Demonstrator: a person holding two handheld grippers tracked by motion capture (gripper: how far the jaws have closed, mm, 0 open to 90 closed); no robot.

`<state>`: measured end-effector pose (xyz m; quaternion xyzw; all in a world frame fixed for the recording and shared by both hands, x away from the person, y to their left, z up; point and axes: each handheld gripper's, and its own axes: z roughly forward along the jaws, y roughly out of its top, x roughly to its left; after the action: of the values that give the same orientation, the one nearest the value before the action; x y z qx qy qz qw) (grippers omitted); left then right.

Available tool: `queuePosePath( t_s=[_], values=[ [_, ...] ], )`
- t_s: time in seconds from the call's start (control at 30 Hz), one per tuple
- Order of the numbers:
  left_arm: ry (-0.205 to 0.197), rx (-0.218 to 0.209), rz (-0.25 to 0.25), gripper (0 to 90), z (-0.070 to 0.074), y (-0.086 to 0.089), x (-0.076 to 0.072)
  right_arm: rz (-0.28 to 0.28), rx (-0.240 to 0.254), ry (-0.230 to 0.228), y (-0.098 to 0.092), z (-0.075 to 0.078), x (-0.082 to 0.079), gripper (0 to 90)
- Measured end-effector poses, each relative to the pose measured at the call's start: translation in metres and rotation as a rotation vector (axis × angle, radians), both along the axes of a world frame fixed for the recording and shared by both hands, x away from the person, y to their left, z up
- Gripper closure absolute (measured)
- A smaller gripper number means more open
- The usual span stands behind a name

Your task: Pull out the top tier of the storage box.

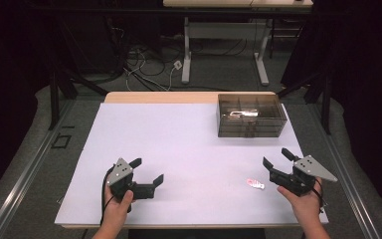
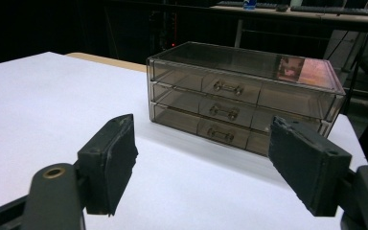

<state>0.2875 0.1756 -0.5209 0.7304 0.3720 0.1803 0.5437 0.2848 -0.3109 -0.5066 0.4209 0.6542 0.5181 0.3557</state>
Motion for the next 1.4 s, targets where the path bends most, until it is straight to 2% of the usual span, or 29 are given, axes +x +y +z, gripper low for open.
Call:
queuePosePath(
  t_s=[0.03, 0.07, 0.1, 0.23, 0.27, 0.37, 0.5, 0.57, 0.63, 0.67, 0.77, 0.8, 0.97, 1.0, 1.13, 1.33, 1.4],
  values=[
    [0.0, -0.003, 0.0, 0.2, -0.001, 0.0, 0.0, 0.0, -0.005, 0.0, 0.0, 0.0, 0.0, 25.3],
    [0.007, -0.009, -0.001, 0.2, -0.001, 0.0, 0.0, -0.002, 0.017, 0.017, -0.001, 0.001, 0.001, 26.3],
    [0.012, -0.012, -0.002, 0.2, -0.001, 0.0, 0.0, -0.002, 0.017, 0.017, -0.001, 0.001, 0.001, 26.3],
    [0.023, -0.029, 0.019, 0.2, -0.001, 0.0, -0.001, -0.002, 0.046, 0.038, -0.003, 0.001, 0.003, 28.3],
    [0.02, -0.03, 0.03, 0.2, -0.001, 0.0, -0.001, 0.002, 0.077, 0.055, -0.005, 0.001, 0.006, 29.4],
    [0.03, -0.043, 0.048, 0.1, -0.002, 0.0, -0.002, 0.002, 0.092, 0.066, -0.005, 0.001, 0.008, 30.7],
    [0.03, -0.056, 0.065, 0.2, -0.001, 0.0, -0.004, 0.048, 0.122, 0.086, -0.003, 0.005, 0.013, 33.7],
    [0.027, -0.054, 0.068, 0.2, -0.001, -0.001, -0.005, 0.066, 0.119, 0.1, -0.001, 0.009, 0.016, 35.0],
    [0.033, -0.064, 0.07, 0.2, -0.001, -0.001, -0.006, 0.076, 0.129, 0.081, 0.001, 0.014, 0.02, 35.6],
    [0.031, -0.062, 0.07, 0.2, -0.001, -0.001, -0.006, 0.087, 0.131, 0.087, 0.002, 0.016, 0.021, 35.7],
    [0.031, -0.061, 0.077, 0.2, -0.002, -0.001, -0.006, 0.091, 0.117, 0.071, 0.005, 0.026, 0.028, 36.1],
    [0.038, -0.06, 0.076, 0.2, -0.002, 0.0, -0.006, 0.101, 0.106, 0.08, 0.006, 0.03, 0.03, 36.2],
    [0.038, -0.061, 0.081, 0.2, -0.003, -0.001, -0.006, 0.106, 0.114, 0.094, 0.011, 0.043, 0.042, 38.1],
    [0.039, -0.061, 0.08, 0.2, -0.003, -0.001, -0.006, 0.091, 0.117, 0.09, 0.013, 0.045, 0.045, 39.0],
    [0.043, -0.053, 0.078, 0.2, -0.004, -0.001, -0.006, 0.066, 0.122, 0.146, 0.016, 0.048, 0.057, 39.5],
    [0.05, -0.056, 0.079, 0.3, -0.005, -0.002, -0.006, 0.067, 0.187, 0.209, 0.021, 0.048, 0.074, 39.2],
    [0.051, -0.055, 0.08, 0.2, -0.005, -0.002, -0.006, 0.061, 0.162, 0.225, 0.022, 0.049, 0.079, 39.2]
  ],
)
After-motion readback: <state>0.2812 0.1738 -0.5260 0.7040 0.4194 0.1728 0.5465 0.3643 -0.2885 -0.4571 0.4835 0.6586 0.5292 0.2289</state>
